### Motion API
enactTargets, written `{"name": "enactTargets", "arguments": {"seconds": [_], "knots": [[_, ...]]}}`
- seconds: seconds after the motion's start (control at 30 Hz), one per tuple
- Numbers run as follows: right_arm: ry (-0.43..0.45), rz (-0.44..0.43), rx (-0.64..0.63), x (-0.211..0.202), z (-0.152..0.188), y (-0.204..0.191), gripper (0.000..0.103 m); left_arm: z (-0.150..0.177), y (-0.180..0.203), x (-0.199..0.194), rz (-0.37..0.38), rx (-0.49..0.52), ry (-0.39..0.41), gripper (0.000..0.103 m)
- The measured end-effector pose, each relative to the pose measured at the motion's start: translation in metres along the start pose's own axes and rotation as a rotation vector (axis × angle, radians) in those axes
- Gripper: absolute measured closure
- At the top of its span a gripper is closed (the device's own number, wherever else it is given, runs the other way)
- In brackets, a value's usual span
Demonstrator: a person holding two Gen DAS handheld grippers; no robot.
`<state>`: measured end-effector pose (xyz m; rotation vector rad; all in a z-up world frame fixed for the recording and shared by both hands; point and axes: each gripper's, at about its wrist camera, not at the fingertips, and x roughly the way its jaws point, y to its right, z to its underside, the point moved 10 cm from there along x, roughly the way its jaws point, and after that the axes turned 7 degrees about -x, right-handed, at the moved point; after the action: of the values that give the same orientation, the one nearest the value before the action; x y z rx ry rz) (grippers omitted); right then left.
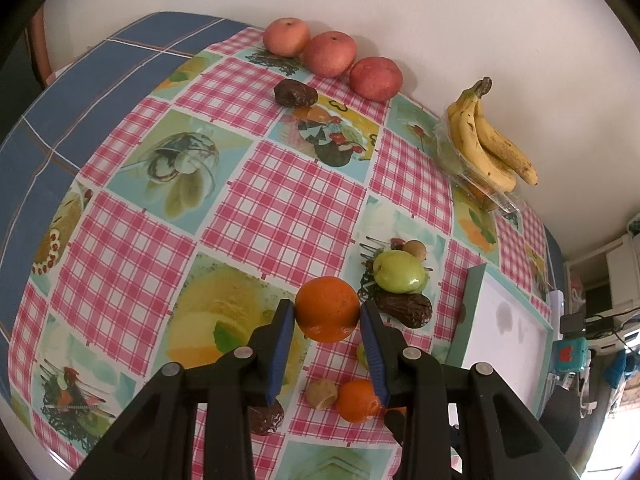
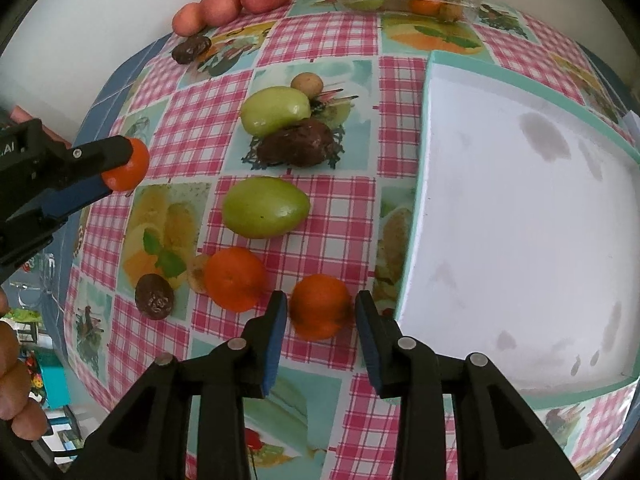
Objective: Organize fruits
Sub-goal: 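Lift the orange with the left tool while the right tool carries its orange over the tray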
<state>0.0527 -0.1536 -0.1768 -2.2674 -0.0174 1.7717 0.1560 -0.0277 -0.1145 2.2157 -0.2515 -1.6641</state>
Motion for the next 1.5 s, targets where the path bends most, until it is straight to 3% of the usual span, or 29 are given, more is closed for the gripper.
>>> {"name": "enactTargets", "arguments": {"seconds": [0.37,0.67,0.8,0.87,1.17,1.2,1.27,1.33,1.5], "knots": [[0.014,-0.015,-0.009,0.006,-0.004,-0.005,0.067,-0.003,0.003,-0.004,0.02,-0.003,0.018,0.067],[0.116,-0.009,0.029,-0.024,-0.018,0.004,0.067,-0.003,0.007,-0.002,0.019,0.015,0.014,0.066],[0.137,0.01,0.079,-0.031,-0.018,0.021,0.067,-0.006,-0.008,0.011,-0.027,-0.01,-0.008,0.064],[0.141,0.007,0.093,-0.032,-0.02,0.025,0.067,-0.002,-0.016,0.025,-0.071,-0.007,-0.044,0.053],[0.131,0.001,0.1,-0.031,-0.016,0.028,0.067,0.02,-0.018,0.059,-0.139,0.044,-0.139,0.053],[0.13,0.001,0.1,-0.031,-0.016,0.027,0.067,0.019,-0.018,0.058,-0.136,0.042,-0.132,0.053],[0.13,-0.001,0.102,-0.031,-0.016,0.027,0.067,0.016,-0.018,0.054,-0.139,0.054,-0.11,0.068],[0.131,0.0,0.1,-0.031,-0.016,0.028,0.067,0.015,-0.015,0.05,-0.134,0.065,-0.096,0.076],[0.136,-0.003,0.11,-0.033,-0.016,0.029,0.067,0.013,-0.011,0.048,-0.124,0.078,-0.089,0.08]]}}
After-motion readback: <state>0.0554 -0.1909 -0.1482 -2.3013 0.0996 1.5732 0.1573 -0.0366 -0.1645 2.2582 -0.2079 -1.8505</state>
